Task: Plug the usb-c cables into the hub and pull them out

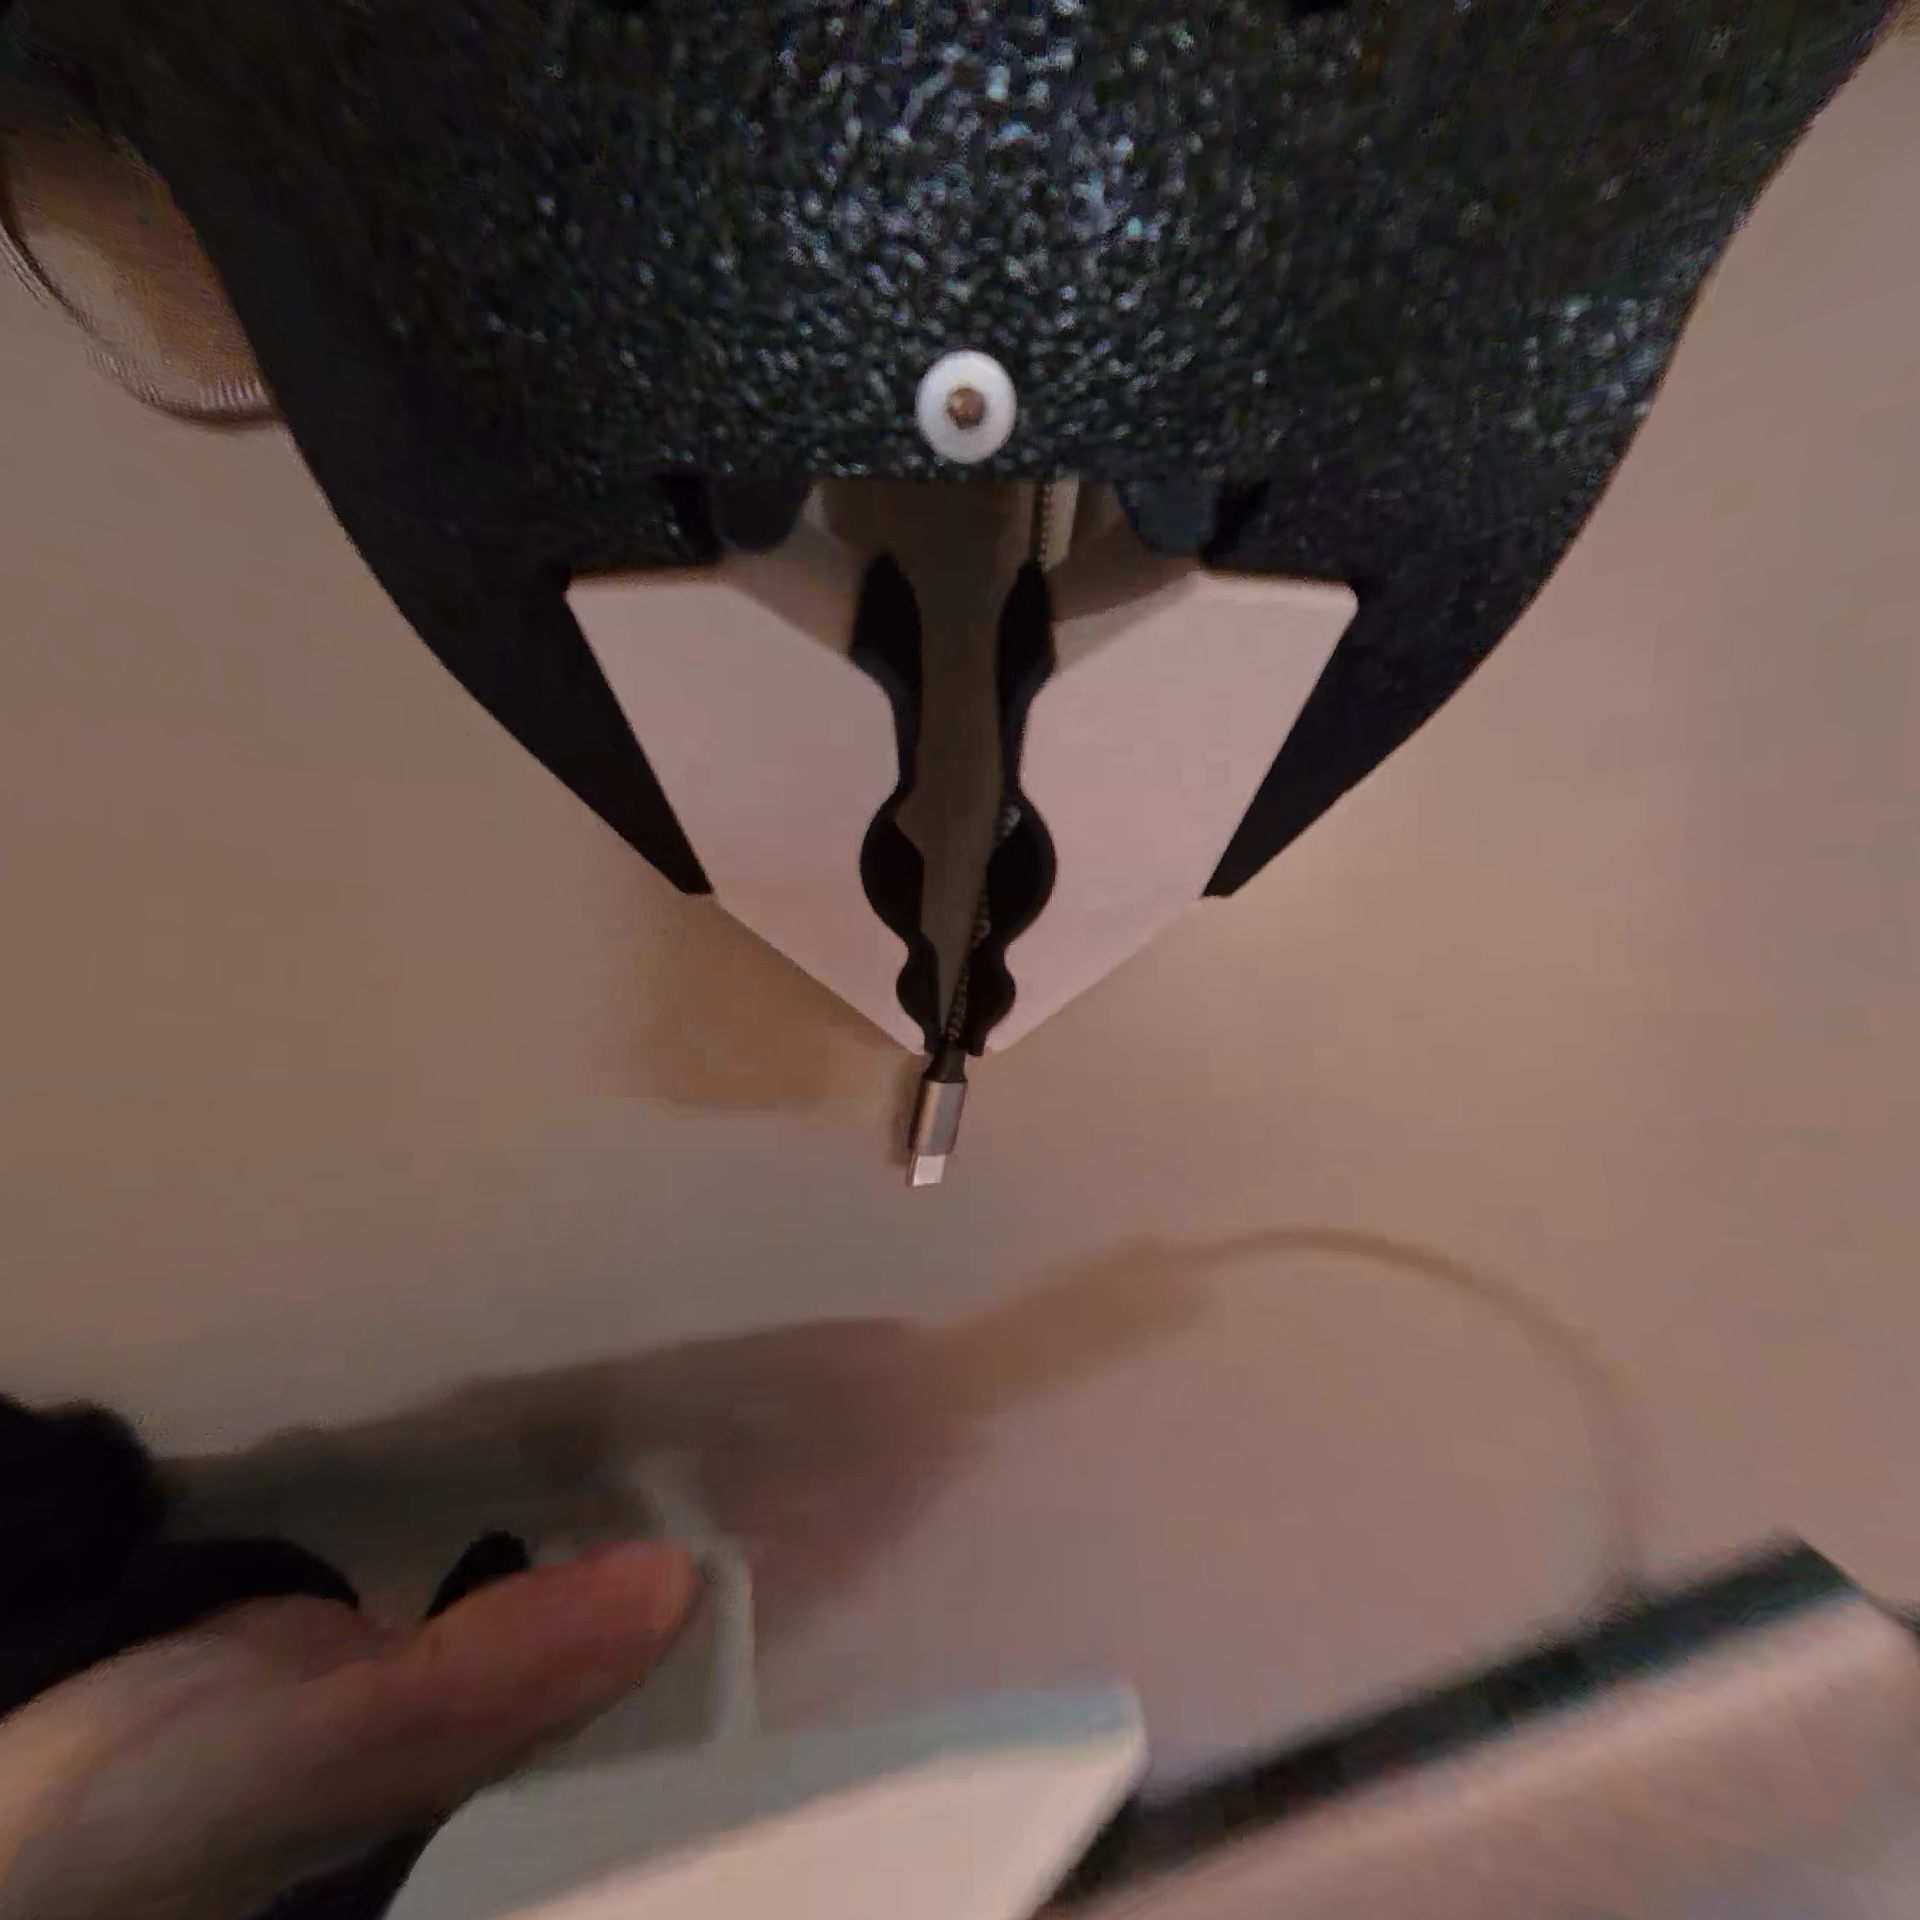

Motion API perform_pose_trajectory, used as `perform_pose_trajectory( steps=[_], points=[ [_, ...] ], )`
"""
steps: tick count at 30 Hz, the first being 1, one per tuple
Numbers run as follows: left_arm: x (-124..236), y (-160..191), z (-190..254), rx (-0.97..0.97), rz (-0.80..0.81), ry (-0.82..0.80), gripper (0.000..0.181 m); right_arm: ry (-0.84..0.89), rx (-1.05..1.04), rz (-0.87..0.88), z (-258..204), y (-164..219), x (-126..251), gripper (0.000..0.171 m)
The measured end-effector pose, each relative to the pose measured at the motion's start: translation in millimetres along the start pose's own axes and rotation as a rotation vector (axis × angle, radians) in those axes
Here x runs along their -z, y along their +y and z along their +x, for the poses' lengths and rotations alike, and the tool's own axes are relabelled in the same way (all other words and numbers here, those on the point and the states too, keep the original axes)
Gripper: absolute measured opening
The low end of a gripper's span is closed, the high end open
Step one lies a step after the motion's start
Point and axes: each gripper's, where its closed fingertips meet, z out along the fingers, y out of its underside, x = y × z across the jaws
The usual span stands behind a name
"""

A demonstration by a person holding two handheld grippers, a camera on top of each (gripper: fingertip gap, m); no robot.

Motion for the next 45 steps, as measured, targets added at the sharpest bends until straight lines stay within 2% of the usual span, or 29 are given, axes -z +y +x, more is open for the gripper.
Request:
perform_pose_trajectory(
  steps=[1, 4, 8, 12, 14, 16, 28, 32, 45],
  points=[
    [8, -10, -2, -0.016, 0.042, -0.067, 0.002, -0.001, -0.007, 0.004, 0, -1, 0, 0.022],
    [42, -40, -13, -0.079, 0.159, -0.297, 0.002, -0.005, -0.052, 0.026, 1, -5, 2, 0.022],
    [78, -61, -30, -0.230, 0.142, -0.693, 0.003, 0.016, -0.081, 0.031, 5, -5, 3, 0.022],
    [81, -67, -30, -0.259, 0.150, -0.933, 0.002, 0.050, -0.060, 0.066, 6, -11, 4, 0.022],
    [77, -69, -28, -0.252, 0.150, -1.000, 0.002, 0.074, -0.045, 0.082, 7, -14, 4, 0.022],
    [72, -71, -26, -0.257, 0.132, -1.039, 0.003, 0.087, -0.023, 0.087, 7, -15, 4, 0.022],
    [60, -70, -21, -0.130, 0.212, -0.979, 0.002, 0.041, 0.053, 0.085, -9, -14, 1, 0.022],
    [60, -68, -21, -0.132, 0.200, -0.987, 0.002, 0.091, 0.106, 0.078, -5, -14, 2, 0.022],
    [59, -65, -21, -0.088, 0.212, -0.963, 0.002, 0.071, 0.083, 0.046, -5, -6, 0, 0.022]
  ],
)
